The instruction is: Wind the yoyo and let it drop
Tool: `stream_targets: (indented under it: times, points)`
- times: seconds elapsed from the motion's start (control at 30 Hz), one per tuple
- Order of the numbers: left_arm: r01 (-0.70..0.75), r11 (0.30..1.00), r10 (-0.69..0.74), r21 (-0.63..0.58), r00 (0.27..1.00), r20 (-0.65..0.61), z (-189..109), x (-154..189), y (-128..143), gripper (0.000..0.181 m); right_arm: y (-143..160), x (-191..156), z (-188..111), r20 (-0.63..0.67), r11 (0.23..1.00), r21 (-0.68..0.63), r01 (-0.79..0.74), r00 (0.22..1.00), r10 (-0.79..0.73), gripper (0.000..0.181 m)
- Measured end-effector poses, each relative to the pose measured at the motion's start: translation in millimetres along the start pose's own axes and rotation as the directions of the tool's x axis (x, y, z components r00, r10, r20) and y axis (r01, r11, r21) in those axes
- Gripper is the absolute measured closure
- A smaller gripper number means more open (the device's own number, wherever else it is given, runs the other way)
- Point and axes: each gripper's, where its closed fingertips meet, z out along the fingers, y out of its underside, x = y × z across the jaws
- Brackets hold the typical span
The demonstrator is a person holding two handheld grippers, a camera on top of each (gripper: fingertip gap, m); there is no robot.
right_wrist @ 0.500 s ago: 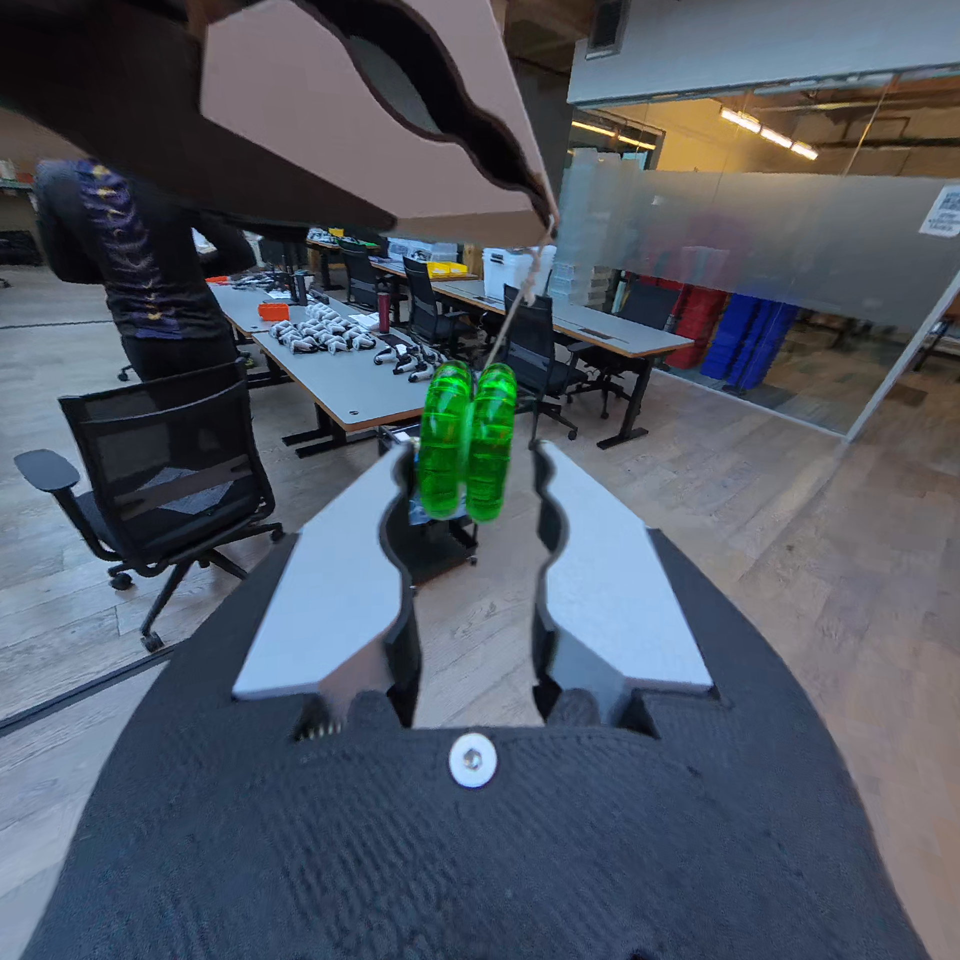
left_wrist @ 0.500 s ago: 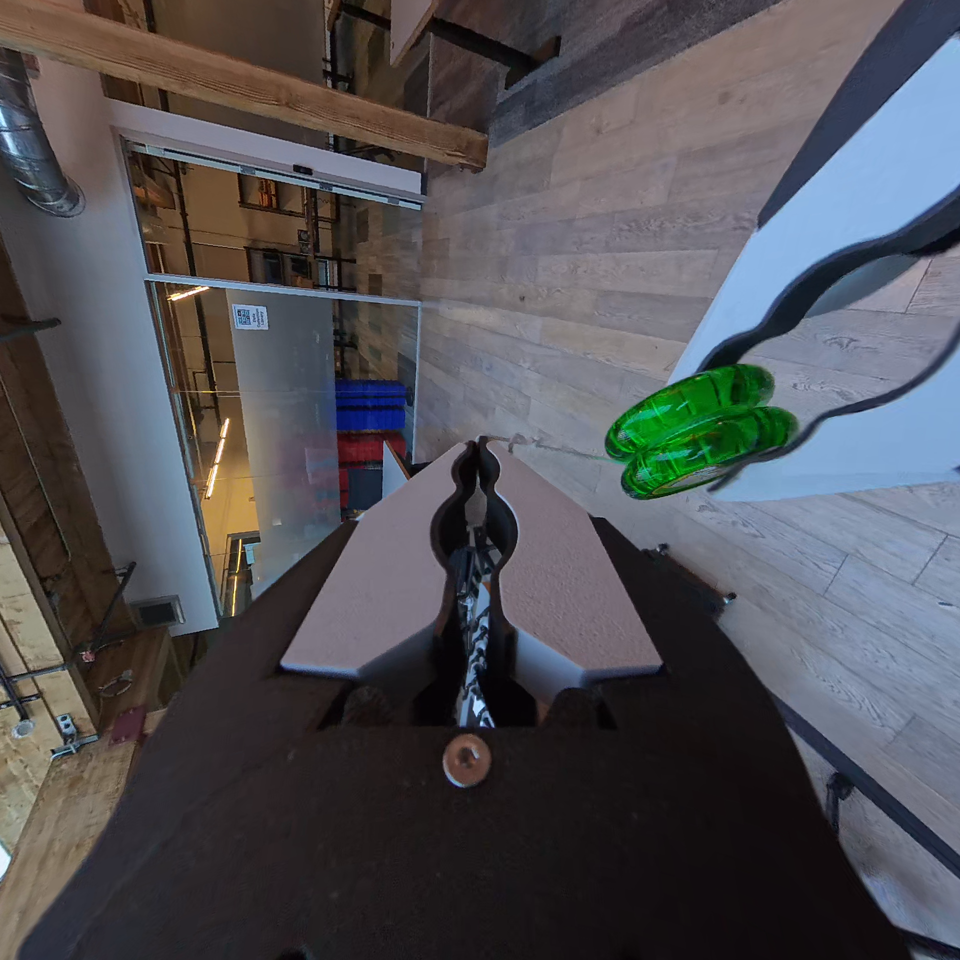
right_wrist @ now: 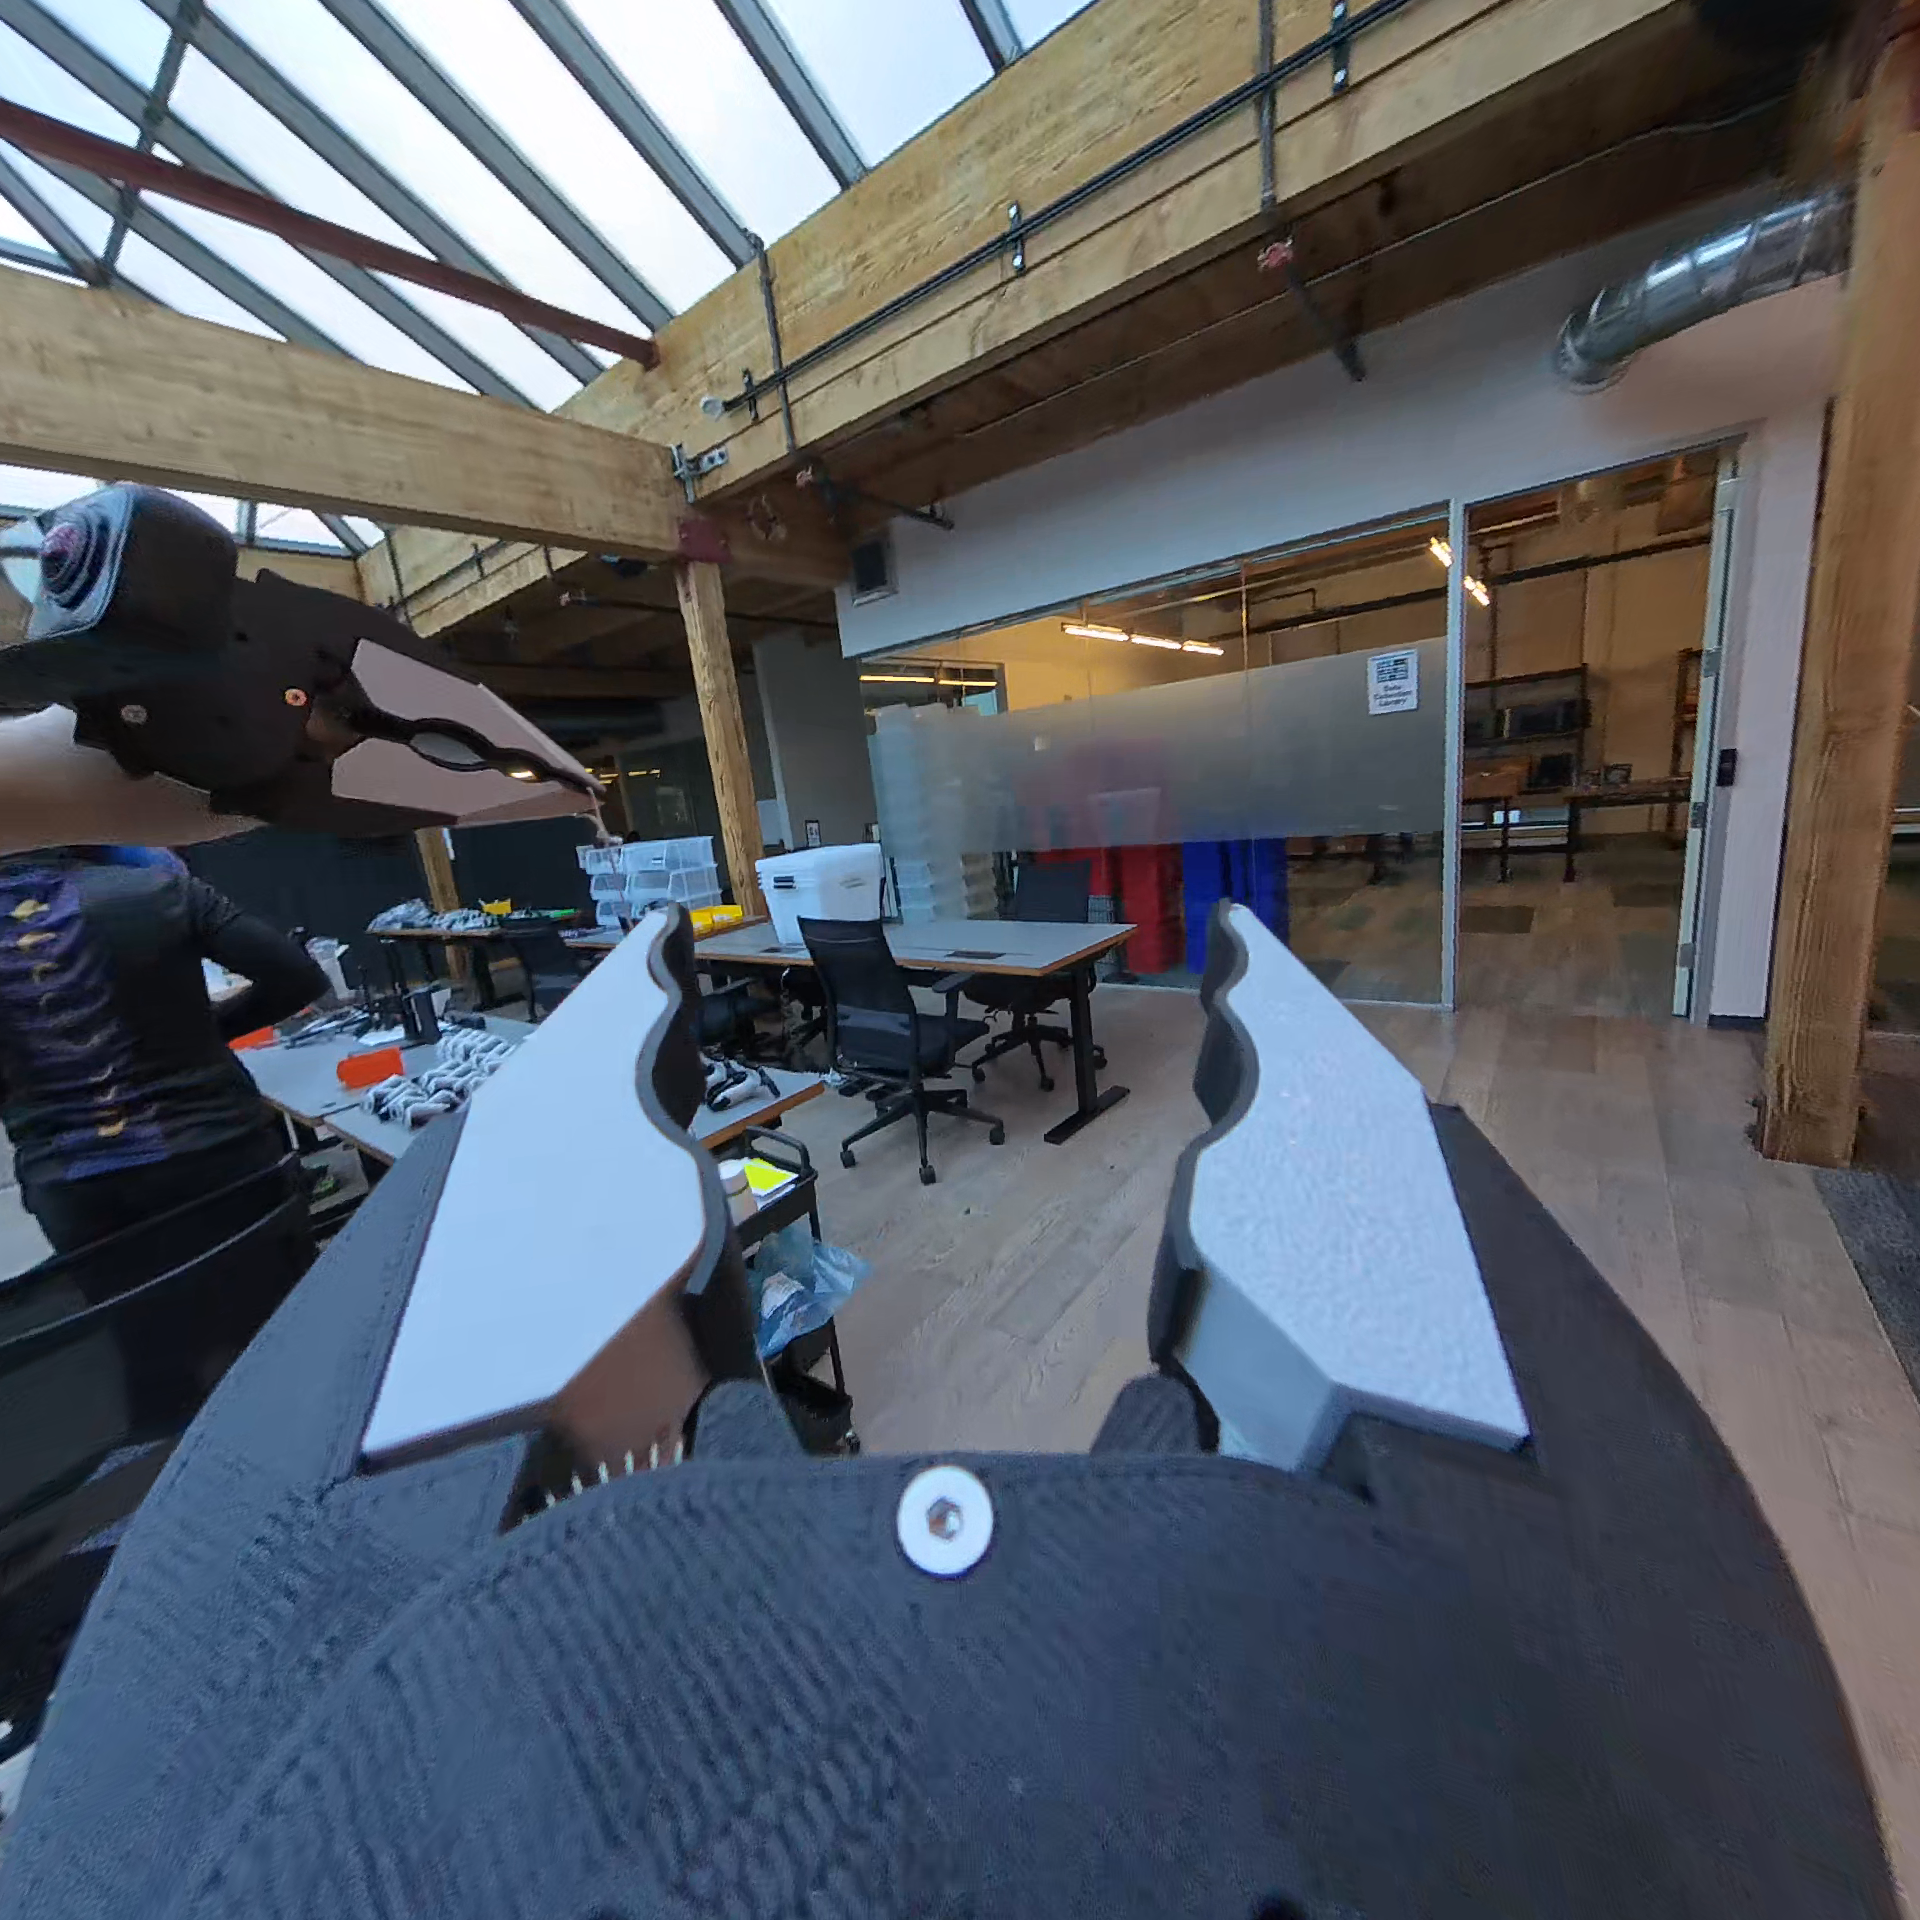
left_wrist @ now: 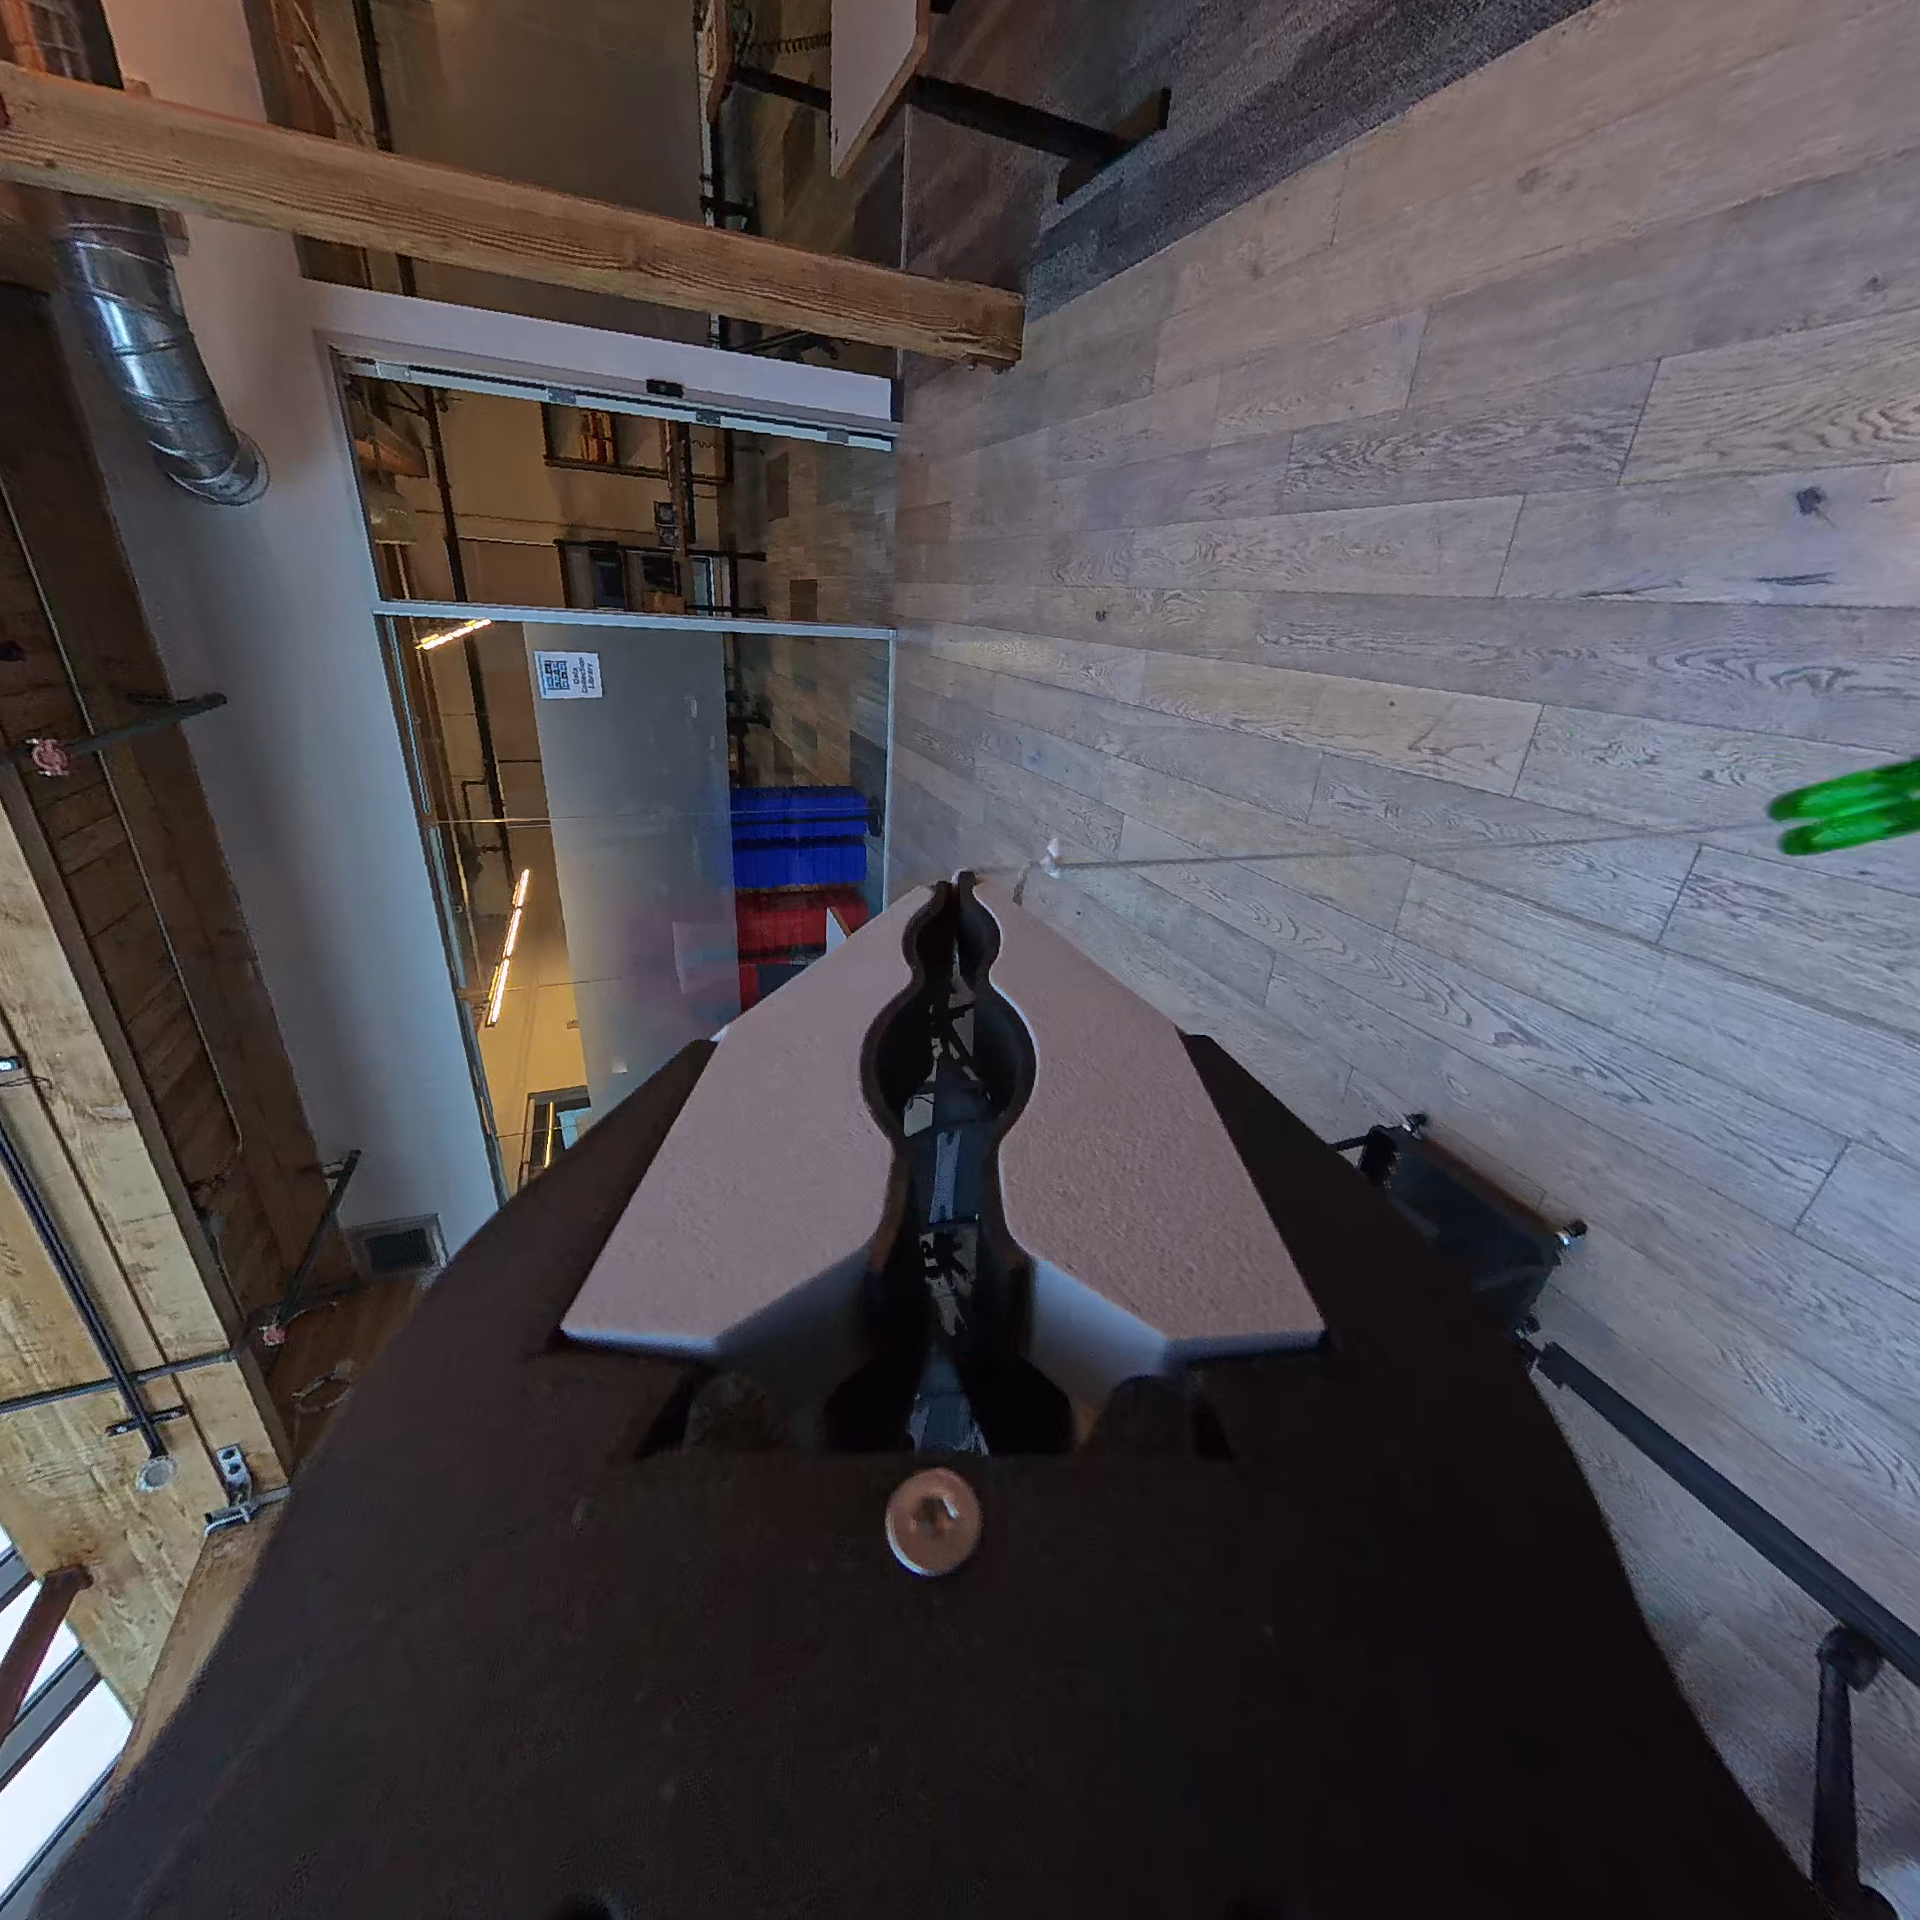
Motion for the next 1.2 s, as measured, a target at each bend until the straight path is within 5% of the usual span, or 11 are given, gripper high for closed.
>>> stream_targets:
  times: [0.57,1.2]
  points:
    - [0.146,0.988,-0.151,0.047,0.983,0.107,4,-20,25,0.181,33,-19,7,0.002,1.0,-0.001,0.013,1.0,-0.013,0.095]
    - [0.104,0.995,-0.104,0.008,0.986,0.131,-2,-26,36,0.181,43,-32,21,0.025,0.998,-0.044,0.046,0.999,-0.045,0.096]
